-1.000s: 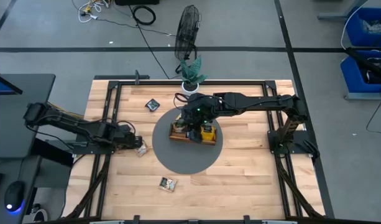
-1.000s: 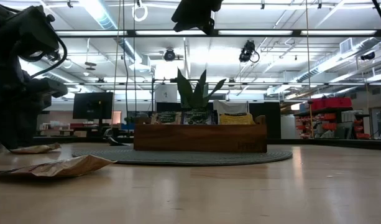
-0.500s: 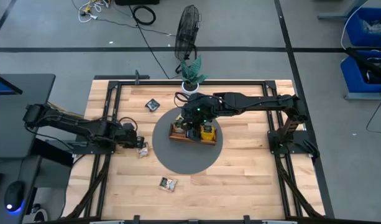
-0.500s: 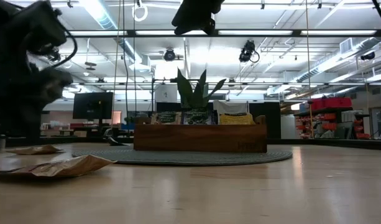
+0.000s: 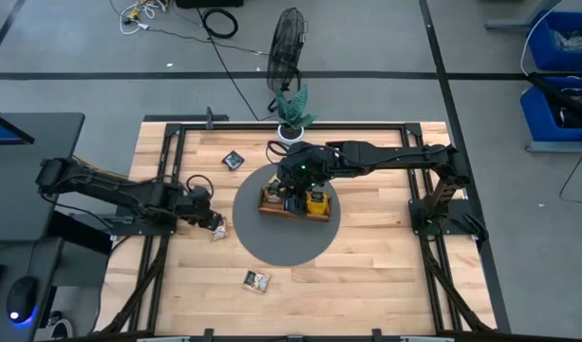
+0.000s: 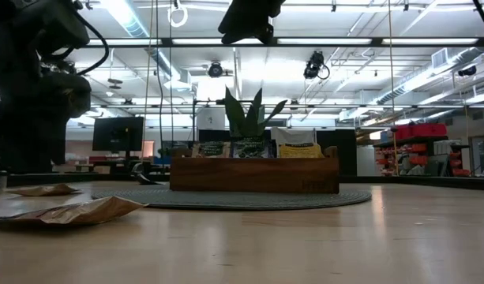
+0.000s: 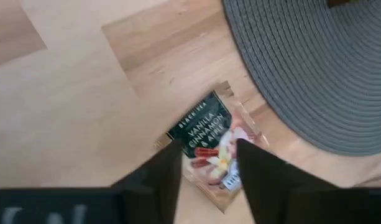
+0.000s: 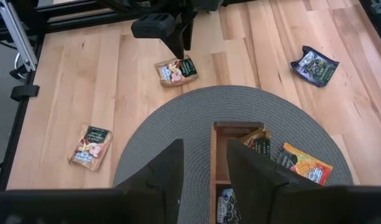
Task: Pick & Place Tea
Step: Put the brown tea bag into the left section of the wooden organizer
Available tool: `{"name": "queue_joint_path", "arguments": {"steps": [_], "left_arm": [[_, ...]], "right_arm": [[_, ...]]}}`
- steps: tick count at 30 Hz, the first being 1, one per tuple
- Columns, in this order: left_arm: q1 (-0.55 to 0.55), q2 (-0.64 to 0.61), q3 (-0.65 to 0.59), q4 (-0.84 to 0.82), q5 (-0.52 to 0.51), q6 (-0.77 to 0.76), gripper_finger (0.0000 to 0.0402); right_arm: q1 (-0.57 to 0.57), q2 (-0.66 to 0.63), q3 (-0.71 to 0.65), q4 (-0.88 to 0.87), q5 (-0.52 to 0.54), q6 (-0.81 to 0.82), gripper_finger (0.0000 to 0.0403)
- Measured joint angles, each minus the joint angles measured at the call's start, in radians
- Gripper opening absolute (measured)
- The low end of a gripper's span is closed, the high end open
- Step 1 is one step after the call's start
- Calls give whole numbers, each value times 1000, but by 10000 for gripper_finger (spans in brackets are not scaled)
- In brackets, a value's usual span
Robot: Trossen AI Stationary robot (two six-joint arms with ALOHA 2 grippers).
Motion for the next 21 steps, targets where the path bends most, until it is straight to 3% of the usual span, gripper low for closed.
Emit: {"name": "queue_joint_path", "arguments": {"steps": [4,8,16,21], "left_arm": [[0,46,0,-3,-6,72,213],[0,121,0,9,1,143,236],[-2,278,11,55,37,197,207],[-1,294,12,50,35,200,171]], "right_arm": [[0,0,0,0,-4,11,128],[0,0,0,0,-4,14,128],[0,0,0,-11,-4,19,128],[0,0,0,-16,14,18,128]]}}
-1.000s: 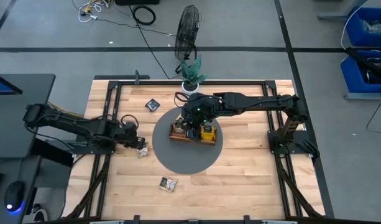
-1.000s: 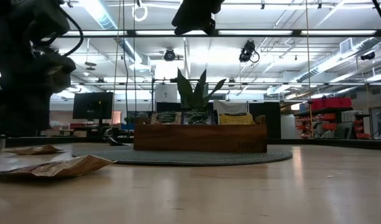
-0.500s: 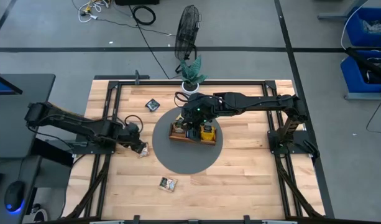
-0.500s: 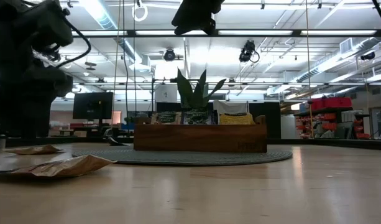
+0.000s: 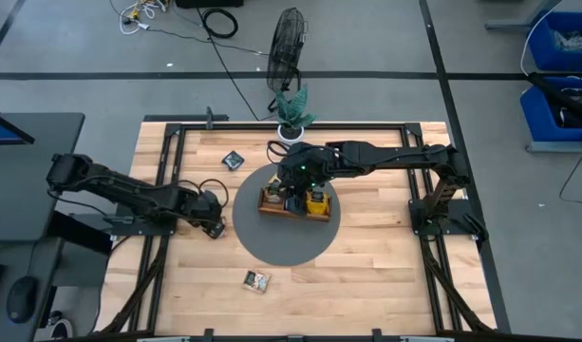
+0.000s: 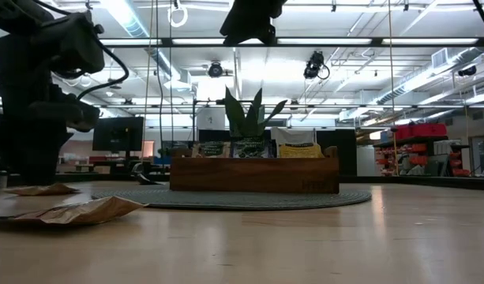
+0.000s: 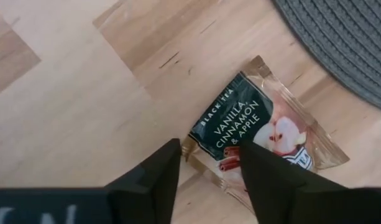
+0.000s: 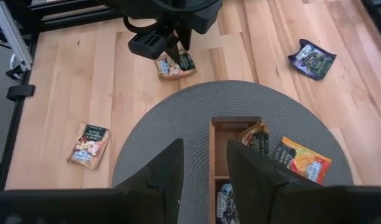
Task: Pick & Place Tea
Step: Put the brown tea bag into the left section of the wooden organizer
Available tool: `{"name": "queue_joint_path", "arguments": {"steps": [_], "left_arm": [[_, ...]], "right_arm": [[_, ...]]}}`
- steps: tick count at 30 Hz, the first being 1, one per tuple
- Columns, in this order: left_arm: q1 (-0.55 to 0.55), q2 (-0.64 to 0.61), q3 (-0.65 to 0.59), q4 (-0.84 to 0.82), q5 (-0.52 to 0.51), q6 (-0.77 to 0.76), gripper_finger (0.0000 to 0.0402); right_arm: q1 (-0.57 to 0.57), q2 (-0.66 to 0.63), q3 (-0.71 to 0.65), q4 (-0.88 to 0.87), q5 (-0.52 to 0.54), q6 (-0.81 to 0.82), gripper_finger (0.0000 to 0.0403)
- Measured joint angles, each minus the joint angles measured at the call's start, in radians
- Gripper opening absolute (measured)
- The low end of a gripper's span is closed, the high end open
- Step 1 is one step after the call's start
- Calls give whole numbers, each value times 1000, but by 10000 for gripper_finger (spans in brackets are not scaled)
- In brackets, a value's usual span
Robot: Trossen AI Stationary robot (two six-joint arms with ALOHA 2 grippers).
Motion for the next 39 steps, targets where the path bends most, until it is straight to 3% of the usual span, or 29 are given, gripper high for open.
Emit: {"name": "queue_joint_path", "arguments": {"steps": [9,11,22,31,39], "left_arm": [[0,-1,12,-16,-13,20,27],[1,-1,29,-25,-28,31,10],[-2,-6,134,17,-64,131,2],[-2,-8,316,13,-79,280,1],[1,-8,478,-20,-227,410,1]], "right_arm": [[-9,0,0,5,8,0,128],[-10,0,0,6,8,0,128],[-14,0,0,24,-6,0,128],[-14,0,0,76,-75,-15,128],[-26,0,0,92,-108,-19,128]]}}
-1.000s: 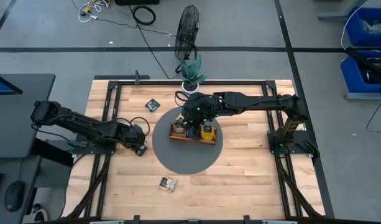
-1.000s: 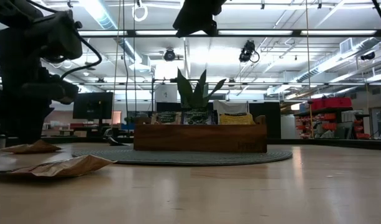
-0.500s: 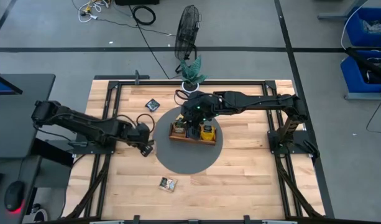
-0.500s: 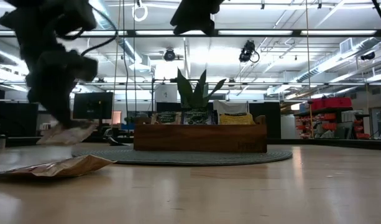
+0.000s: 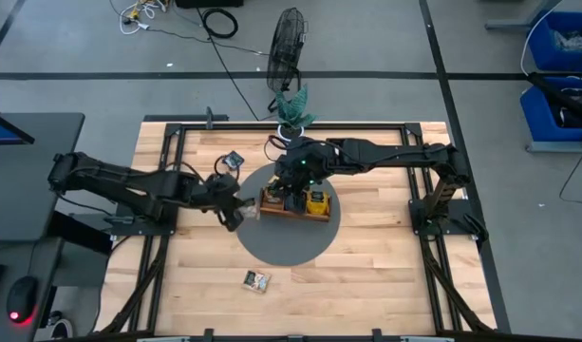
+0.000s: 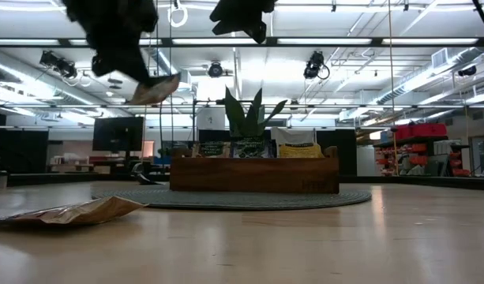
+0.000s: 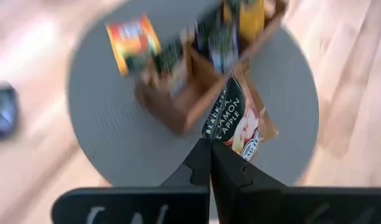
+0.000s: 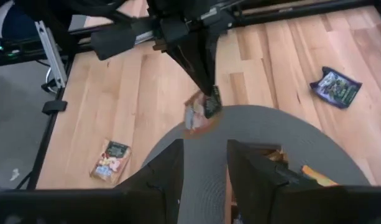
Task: Pick & Place Tea
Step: Put the brown tea bag into the left section of the wooden organizer
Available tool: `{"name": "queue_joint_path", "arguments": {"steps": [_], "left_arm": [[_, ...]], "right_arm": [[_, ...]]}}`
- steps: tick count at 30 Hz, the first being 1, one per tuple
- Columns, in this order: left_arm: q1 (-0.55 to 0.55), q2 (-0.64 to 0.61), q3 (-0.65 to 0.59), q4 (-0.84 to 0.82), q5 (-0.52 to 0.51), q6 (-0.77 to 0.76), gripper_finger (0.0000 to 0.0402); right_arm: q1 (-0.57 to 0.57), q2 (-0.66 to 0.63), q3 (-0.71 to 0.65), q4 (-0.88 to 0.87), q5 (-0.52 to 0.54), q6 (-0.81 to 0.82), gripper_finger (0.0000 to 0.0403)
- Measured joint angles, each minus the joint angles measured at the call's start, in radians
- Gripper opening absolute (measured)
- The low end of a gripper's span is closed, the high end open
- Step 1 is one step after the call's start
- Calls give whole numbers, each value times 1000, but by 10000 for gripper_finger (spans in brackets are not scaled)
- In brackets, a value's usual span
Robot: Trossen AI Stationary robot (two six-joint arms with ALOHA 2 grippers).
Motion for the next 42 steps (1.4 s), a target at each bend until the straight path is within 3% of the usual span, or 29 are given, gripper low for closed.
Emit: {"name": "queue_joint_path", "arguments": {"steps": [8,14,26,30,37,42], "left_arm": [[0,0,123,1,-137,135,1],[0,1,170,-1,-172,180,1],[0,1,192,15,-195,236,1],[0,1,192,41,-196,247,1],[0,1,192,43,-196,265,1],[0,1,192,48,-196,268,1]], "right_arm": [[-1,0,0,139,2,21,128],[-8,0,0,184,66,63,144],[-38,4,0,171,52,124,190],[-42,25,0,170,-2,128,196],[-48,34,0,202,8,127,181],[-65,34,0,182,-42,125,142]]}}
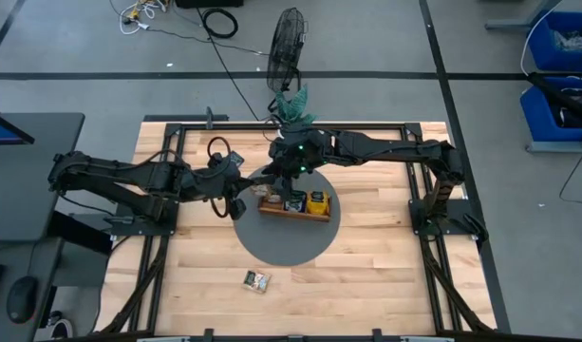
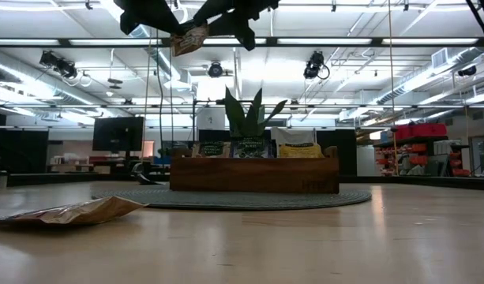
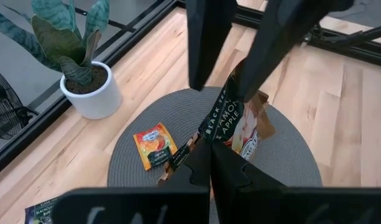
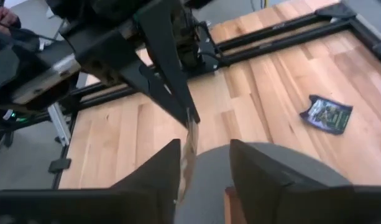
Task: Pick & Place Tea
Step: Put the brown tea bag into the left section of the wooden organizer
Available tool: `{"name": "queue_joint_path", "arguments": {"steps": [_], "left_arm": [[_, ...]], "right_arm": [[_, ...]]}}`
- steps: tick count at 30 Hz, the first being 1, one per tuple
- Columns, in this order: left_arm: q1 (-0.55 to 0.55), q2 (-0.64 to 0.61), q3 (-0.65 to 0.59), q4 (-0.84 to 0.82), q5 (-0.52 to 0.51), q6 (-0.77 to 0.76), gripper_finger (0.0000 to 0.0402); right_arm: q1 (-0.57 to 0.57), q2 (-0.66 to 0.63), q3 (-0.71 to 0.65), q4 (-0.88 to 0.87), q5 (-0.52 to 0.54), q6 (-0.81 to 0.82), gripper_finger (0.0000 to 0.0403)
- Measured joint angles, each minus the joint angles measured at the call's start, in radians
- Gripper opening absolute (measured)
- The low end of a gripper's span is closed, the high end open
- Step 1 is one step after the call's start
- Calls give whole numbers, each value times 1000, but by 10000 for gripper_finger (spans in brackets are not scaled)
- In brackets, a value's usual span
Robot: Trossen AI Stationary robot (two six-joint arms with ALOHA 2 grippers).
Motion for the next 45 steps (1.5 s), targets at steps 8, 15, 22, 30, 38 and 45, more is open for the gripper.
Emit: {"name": "queue_joint_path", "arguments": {"steps": [8,15,22,30,38,45], "left_arm": [[0,0,0,6,0,29,1],[1,-1,0,20,-38,23,41],[1,-110,0,60,-43,40,93],[22,-274,-1,73,-36,75,105],[28,-447,-55,85,-30,82,97],[28,-592,-203,96,-30,22,79]], "right_arm": [[-17,0,0,-11,-66,-30,11],[-19,-8,0,-28,-26,-53,3],[-15,-55,0,-59,3,-116,1],[-8,-99,0,-22,78,-209,1],[55,-109,0,34,165,-256,0],[62,-141,-101,160,211,-229,0]]}}
